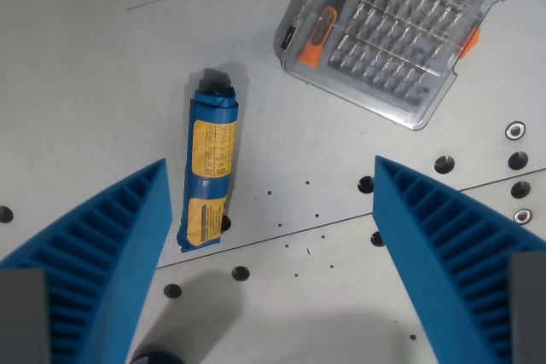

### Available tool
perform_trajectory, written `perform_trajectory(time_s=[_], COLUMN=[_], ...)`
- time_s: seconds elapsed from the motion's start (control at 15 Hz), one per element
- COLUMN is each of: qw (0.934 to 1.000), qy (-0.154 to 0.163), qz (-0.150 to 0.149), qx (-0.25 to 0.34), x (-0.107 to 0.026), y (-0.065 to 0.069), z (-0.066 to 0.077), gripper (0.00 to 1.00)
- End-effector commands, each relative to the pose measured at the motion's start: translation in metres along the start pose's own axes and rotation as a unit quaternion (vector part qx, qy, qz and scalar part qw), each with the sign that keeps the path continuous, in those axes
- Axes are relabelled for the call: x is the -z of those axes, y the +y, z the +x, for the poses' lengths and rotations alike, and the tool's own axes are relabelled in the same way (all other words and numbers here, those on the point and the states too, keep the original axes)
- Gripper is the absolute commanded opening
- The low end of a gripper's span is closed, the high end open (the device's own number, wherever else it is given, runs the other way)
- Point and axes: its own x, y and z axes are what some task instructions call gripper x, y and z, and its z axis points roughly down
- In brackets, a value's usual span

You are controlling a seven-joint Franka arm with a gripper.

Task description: Move above the blue bag

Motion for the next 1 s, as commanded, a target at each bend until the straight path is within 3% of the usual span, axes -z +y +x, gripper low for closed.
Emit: perform_trajectory(time_s=[0.07, 0.53, 1.0], qw=[1.0000, 0.9994, 0.9986], qy=[0.004, 0.023, 0.030], qz=[0.002, 0.008, 0.016], qx=[-0.006, -0.023, -0.039], x=[-0.002, -0.021, -0.054], y=[-0.001, -0.007, -0.017], z=[-0.002, -0.010, -0.023], gripper=[1.00, 1.00, 1.00])
